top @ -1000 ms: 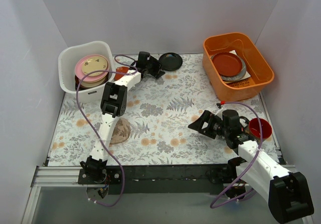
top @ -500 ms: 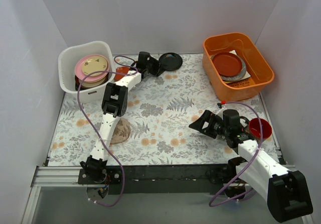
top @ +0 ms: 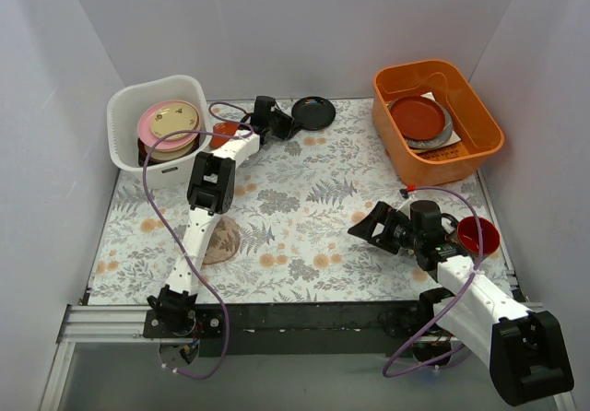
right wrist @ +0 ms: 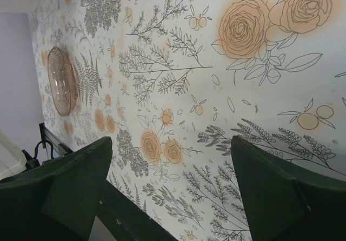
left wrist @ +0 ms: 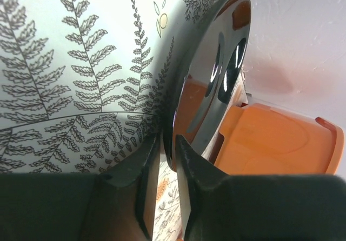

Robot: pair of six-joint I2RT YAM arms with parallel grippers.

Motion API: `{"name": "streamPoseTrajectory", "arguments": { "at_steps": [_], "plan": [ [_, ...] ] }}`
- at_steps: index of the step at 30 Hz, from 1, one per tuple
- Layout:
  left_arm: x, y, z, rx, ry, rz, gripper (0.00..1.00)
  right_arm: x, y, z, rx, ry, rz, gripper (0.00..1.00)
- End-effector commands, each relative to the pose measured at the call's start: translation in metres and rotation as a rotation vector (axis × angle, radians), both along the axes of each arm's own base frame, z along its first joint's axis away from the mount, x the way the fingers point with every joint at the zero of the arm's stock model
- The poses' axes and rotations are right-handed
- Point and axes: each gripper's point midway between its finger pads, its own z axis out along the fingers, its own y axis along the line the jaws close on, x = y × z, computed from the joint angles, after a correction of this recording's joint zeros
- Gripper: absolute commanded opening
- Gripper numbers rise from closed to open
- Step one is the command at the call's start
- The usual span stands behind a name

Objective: Place the plates into the plastic bin on the countertop
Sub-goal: Pick up the plate from the corner of the board.

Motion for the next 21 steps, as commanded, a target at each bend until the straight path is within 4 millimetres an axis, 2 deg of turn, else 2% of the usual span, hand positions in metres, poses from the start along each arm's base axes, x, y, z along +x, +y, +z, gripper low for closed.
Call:
{"name": "streamPoseTrajectory", "arguments": {
  "at_steps": [1,7,9,14,21],
  "plan": [
    [-0.009,0.015,-0.038,0.085,0.085,0.023,0.17,0.005,0.0,0.004,0.002,-0.041,0.011,0.98],
    [-0.018,0.019,-0.041,0.096,0.103,0.025,0.13,0.005,0.0,0.003,0.001,-0.039,0.014,0.98],
    [-0.019,0.02,-0.035,0.1,0.094,0.019,0.11,0.006,0.0,0.004,0.003,-0.041,0.015,0.98],
    [-0.028,0.018,-0.033,0.106,0.097,0.0,0.01,0.006,0.0,0.004,0.006,-0.04,0.014,0.98],
    [-0.037,0.01,-0.017,0.103,0.041,-0.046,0.0,0.005,-0.001,0.007,0.008,-0.05,0.012,0.98]
  ]
}}
